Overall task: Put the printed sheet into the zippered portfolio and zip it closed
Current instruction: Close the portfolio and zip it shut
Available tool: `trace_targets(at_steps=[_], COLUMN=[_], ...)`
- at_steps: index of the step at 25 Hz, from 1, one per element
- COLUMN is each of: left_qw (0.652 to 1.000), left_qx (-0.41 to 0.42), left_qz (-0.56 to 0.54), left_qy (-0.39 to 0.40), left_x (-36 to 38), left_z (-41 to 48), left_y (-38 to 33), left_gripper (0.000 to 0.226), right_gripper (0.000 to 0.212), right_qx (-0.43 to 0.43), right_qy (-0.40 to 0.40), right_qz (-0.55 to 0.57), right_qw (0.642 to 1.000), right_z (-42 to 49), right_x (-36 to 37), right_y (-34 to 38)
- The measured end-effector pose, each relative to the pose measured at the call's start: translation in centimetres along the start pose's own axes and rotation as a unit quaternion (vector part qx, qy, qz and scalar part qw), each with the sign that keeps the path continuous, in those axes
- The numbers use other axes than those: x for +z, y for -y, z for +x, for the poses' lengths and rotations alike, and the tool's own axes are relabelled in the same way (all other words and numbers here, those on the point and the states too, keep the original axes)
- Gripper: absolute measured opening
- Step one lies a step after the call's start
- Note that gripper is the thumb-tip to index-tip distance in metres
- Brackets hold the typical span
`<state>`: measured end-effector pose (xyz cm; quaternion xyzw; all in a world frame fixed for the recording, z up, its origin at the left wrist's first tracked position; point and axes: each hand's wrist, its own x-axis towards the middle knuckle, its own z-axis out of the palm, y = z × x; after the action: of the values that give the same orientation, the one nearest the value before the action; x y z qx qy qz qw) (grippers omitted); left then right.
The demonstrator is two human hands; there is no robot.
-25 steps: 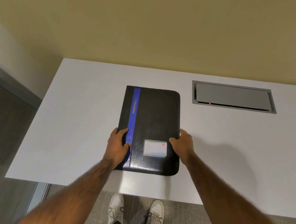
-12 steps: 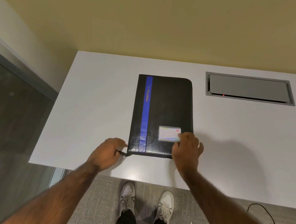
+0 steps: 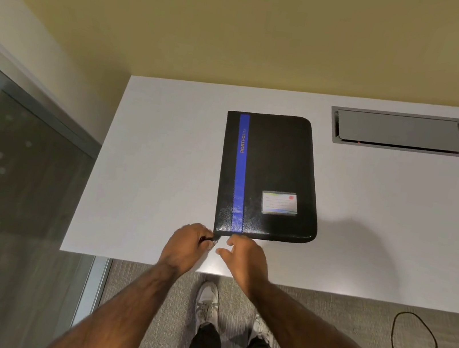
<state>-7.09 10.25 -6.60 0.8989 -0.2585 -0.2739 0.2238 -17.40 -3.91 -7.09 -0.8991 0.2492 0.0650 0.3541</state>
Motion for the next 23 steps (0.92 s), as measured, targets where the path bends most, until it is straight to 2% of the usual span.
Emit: trace_targets(at_steps=[4, 7, 10, 13, 17, 23], left_qw=[0.992, 0.987, 0.984, 0.985, 0.995, 0.999], left_qx=[-0.041, -0.029, -0.026, -0.026, -0.014, -0.019], left_qz=[-0.121, -0.155, -0.174, -0.172, -0.098, -0.037], left_qy=[0.01, 0.01, 0.015, 0.02, 0.021, 0.019], left_x=[0.1, -0.2, -0.2, -0.3, -0.5, -1.0], left_z=[0.3, 0.8, 1.0, 1.0, 1.0, 1.1], left_y=[0.5, 1.1, 1.4, 1.6, 1.7, 1.6], left_gripper=[0.012, 0.014, 0.011, 0.012, 0.012, 0.012], right_gripper=[0.037, 0.027, 0.03, 0.036, 0.027, 0.026], right_qx=[0.076, 0.106, 0.138, 0.14, 0.119, 0.108], right_qy=[0.015, 0.021, 0.022, 0.024, 0.018, -0.034], right_qz=[0.056, 0.132, 0.158, 0.113, -0.01, -0.06], right_qw=[0.995, 0.985, 0.978, 0.983, 0.993, 0.992], right_z=[0.4, 0.7, 0.9, 0.8, 0.5, 0.5], right_x=[1.0, 1.8, 2.2, 2.4, 2.4, 1.8], right_y=[1.4, 2.4, 2.8, 3.1, 3.2, 2.8])
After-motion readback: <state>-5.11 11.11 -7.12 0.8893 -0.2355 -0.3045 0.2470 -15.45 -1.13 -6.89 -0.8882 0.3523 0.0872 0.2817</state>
